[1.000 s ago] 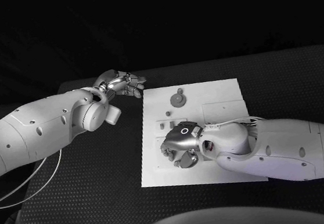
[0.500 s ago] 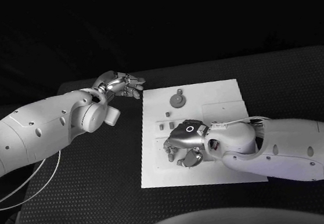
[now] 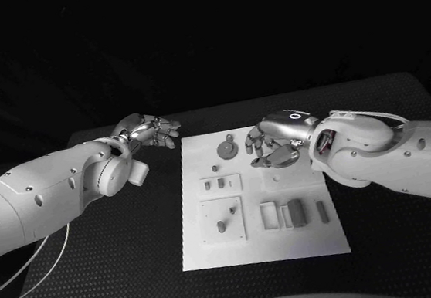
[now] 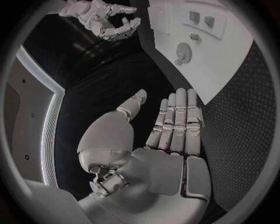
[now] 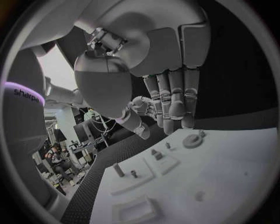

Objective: Assemble the parts on the task board

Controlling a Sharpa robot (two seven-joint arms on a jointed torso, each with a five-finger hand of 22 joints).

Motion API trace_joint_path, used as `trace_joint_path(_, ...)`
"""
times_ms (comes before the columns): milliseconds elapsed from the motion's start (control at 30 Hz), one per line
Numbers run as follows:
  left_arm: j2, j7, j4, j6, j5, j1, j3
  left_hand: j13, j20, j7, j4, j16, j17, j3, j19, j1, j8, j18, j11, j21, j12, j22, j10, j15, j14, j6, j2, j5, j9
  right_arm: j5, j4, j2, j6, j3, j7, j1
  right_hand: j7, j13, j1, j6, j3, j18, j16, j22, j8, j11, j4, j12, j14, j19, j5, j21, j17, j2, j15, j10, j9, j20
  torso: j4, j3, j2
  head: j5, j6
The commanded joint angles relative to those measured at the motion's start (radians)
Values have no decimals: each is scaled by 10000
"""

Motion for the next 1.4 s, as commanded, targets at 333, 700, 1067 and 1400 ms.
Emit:
trace_joint_path(333,81,178,-79,192,76,-114,7,20,-3,-20,69,-70,19,3,59,-78,5,55,-3,-47,-15,-10,-3,-10,74,-19,-8,-9,-8,4638,-14,-1091,3385,-145,-2636,99,-240,5172,-1049,-159,-368,44,1799,307,-10,-478,1063,4641,657,1025,-25,1085,1220,-334,-509,-543,926,-502,-214,131,-152,-253,165)
trace_joint_path(700,131,177,-101,180,81,-185,8,14,-3,-18,60,-79,29,3,55,-70,-1,56,6,-49,-35,-13,-36,-10,73,-36,-14,-9,-16,5380,445,-1428,4273,-444,-4080,-71,-376,6367,-2681,69,-493,44,2404,276,-65,-613,2182,6333,976,1289,-17,1453,1793,-101,-618,-570,1180,-823,-308,173,-188,-319,66)
trace_joint_path(1067,135,189,-106,223,82,-188,9,13,-1,-15,64,-85,34,0,54,-77,-3,55,11,-50,-41,-14,-45,-9,71,-42,-11,-10,-19,4603,436,-1169,4424,-615,-4300,-394,-499,6791,-3126,382,-315,44,2443,268,-90,-729,2451,6956,1478,1454,-27,1590,2497,-333,-736,-457,1245,-1023,-244,124,-158,-440,-18)
trace_joint_path(1400,122,185,-85,247,82,-189,9,13,0,-14,68,-88,38,-1,53,-80,-3,54,13,-50,-43,-15,-47,-8,70,-44,-9,-10,-21,4321,428,-917,4501,-623,-4254,-564,-497,6809,-3108,378,-298,44,2438,269,-112,-728,2414,6975,1462,1450,-28,1597,2475,-347,-735,-466,1240,-1035,-253,107,-154,-416,-105)
